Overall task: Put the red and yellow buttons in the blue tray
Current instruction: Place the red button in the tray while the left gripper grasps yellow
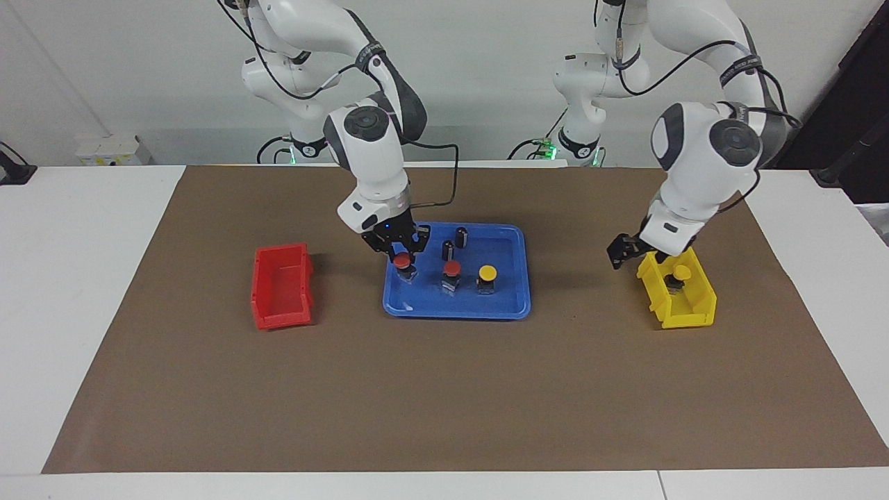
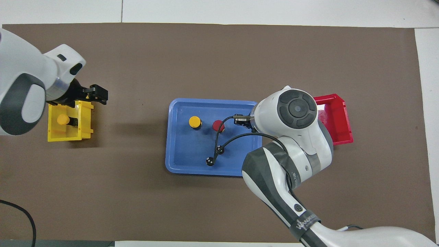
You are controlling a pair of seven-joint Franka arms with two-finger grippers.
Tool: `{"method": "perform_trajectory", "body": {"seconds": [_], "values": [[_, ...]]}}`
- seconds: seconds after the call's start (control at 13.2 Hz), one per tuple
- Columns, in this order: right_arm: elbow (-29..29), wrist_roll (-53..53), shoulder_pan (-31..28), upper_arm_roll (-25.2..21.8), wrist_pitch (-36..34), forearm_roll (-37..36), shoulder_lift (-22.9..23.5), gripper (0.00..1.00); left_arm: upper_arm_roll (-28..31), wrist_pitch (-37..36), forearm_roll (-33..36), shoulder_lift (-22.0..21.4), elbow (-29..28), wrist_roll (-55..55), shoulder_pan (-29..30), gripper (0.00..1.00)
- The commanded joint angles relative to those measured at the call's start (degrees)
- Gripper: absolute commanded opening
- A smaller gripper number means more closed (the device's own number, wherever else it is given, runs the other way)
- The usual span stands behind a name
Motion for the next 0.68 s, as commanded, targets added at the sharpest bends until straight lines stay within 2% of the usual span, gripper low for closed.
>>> {"method": "perform_trajectory", "body": {"seconds": [0.0,0.15,0.23,0.3,0.38,0.45,0.53,0.61], "values": [[-0.6,1.4,0.9,0.0,1.3,0.0,1.6,0.29,-0.8,-0.2,1.0,0.1,0.0,9.0,6.1,1.00],[-2.0,1.4,0.9,0.0,2.1,-0.4,1.3,0.34,-0.7,3.0,1.0,-0.1,-1.8,10.3,7.6,1.00],[-2.1,1.3,0.9,0.0,2.1,-0.5,1.2,0.42,-0.7,4.8,1.0,-0.7,-3.4,10.2,7.7,0.98],[-2.2,1.3,0.8,0.0,2.1,-0.7,1.2,0.50,-0.8,5.7,1.0,-1.5,-5.0,10.5,8.6,0.88],[-2.2,1.3,0.8,0.0,2.2,-0.7,1.2,0.52,-0.8,6.7,1.0,-2.1,-6.6,10.9,9.1,0.81],[-2.2,1.3,0.8,0.0,2.2,-0.7,1.2,0.60,-0.8,7.6,1.0,-2.6,-7.8,12.7,9.2,0.76],[-2.0,1.3,0.8,0.0,2.0,-0.8,1.3,0.73,-0.7,9.2,1.0,-3.5,-9.9,14.8,9.5,0.72],[-0.6,1.5,0.8,0.0,1.0,-0.9,1.5,0.90,-0.8,11.1,1.0,-4.0,-11.4,15.1,11.0,0.70]]}}
